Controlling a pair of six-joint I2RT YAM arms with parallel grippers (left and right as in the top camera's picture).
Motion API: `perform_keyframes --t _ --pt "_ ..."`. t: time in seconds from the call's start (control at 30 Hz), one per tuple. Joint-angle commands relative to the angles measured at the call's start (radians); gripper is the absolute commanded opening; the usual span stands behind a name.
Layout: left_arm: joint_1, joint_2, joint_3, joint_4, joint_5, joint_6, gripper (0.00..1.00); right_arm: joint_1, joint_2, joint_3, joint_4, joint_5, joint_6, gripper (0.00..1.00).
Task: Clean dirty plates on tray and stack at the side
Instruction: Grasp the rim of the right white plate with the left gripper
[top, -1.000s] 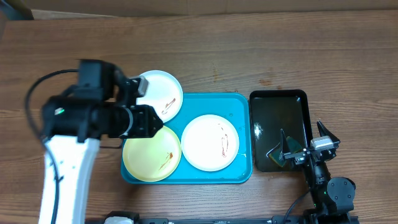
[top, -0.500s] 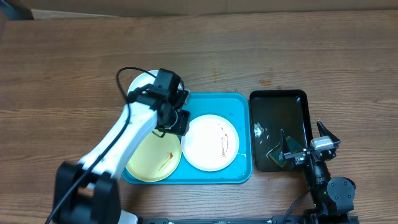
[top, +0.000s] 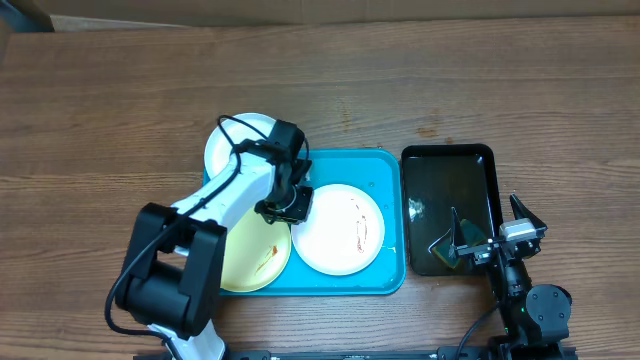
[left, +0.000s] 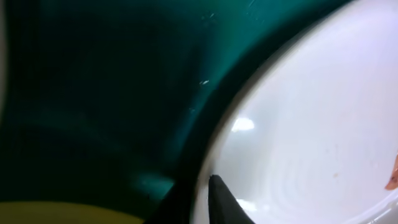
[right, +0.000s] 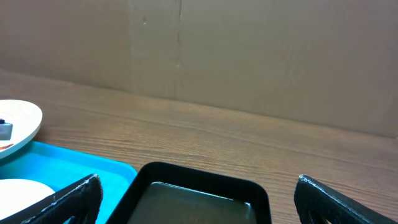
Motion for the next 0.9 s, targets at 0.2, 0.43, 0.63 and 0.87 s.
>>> perform_keyframes --t 0.2,0.43,0.63,0.87 --pt "-0.032 0.019 -0.001 0.116 -0.050 -0.160 0.04 -0.004 -0.010 -0.010 0.003 -0.005 -0.003 1.00" --pt "-0.021 0.019 -0.001 0.153 -0.180 -0.276 0.04 -0.004 -0.010 -0.010 0.003 -0.005 -0.003 1.00" --pt "-0.015 0.019 -0.001 0.152 -0.153 -0.236 0.32 -0.004 -0.010 -0.010 0.003 -0.005 -0.003 1.00" --pt "-0.015 0.019 0.012 0.098 -0.095 -0.227 0.17 -0.004 -0.010 -0.010 0.003 -0.005 -0.003 1.00"
